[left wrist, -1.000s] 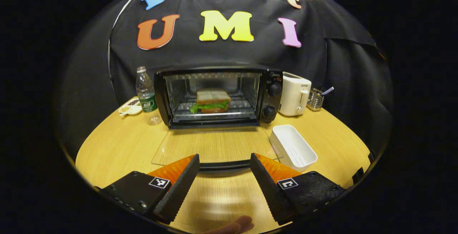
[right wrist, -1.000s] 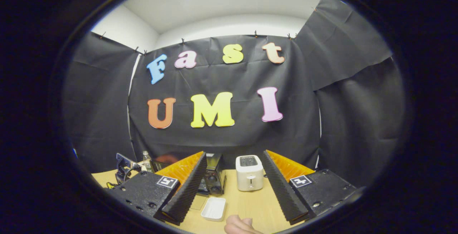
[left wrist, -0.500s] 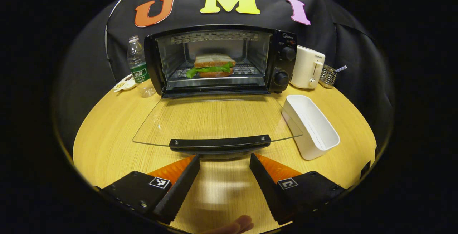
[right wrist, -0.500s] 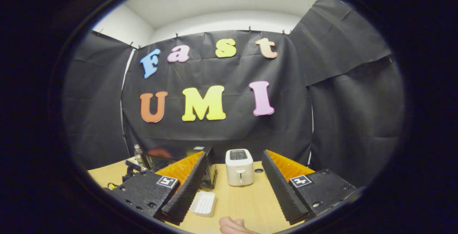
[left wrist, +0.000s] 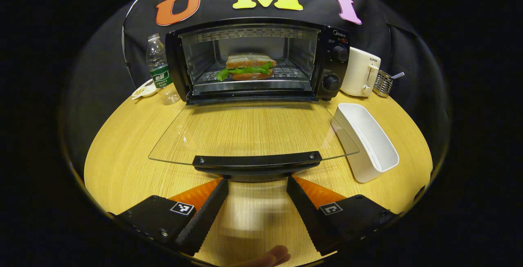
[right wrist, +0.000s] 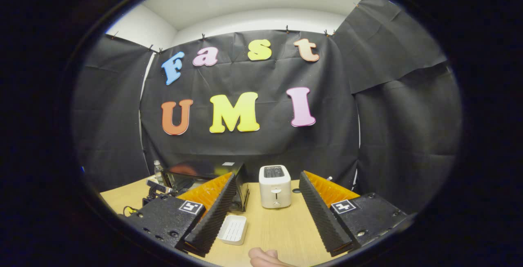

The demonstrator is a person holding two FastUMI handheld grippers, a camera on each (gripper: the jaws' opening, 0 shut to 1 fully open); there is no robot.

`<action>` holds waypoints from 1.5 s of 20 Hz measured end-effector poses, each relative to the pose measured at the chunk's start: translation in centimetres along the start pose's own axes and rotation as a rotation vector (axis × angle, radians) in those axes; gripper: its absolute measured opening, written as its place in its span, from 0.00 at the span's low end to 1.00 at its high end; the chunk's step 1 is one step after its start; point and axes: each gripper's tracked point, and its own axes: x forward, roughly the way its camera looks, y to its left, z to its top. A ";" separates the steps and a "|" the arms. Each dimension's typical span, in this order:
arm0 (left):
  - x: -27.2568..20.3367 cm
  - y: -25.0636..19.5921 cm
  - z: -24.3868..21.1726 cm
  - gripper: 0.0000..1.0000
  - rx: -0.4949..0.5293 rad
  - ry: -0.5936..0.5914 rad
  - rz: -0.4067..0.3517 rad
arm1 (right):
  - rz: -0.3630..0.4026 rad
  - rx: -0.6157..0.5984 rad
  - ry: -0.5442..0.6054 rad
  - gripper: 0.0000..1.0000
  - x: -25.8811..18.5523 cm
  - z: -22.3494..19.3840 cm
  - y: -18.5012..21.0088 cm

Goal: Open the electric oven with the left hand, put the food in, and close the electric oven.

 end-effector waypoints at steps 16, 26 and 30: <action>-0.7 0.8 8.7 0.96 0.039 -0.201 0.017 | -0.006 0.000 0.006 0.89 -0.5 -0.4 0.1; 0.8 1.1 16.2 0.96 0.020 -0.291 -0.018 | 0.008 0.001 -0.008 0.89 -2.7 0.0 1.8; -0.7 1.8 16.5 0.96 0.060 -0.261 0.029 | 0.019 0.005 -0.018 0.89 -4.3 0.1 2.9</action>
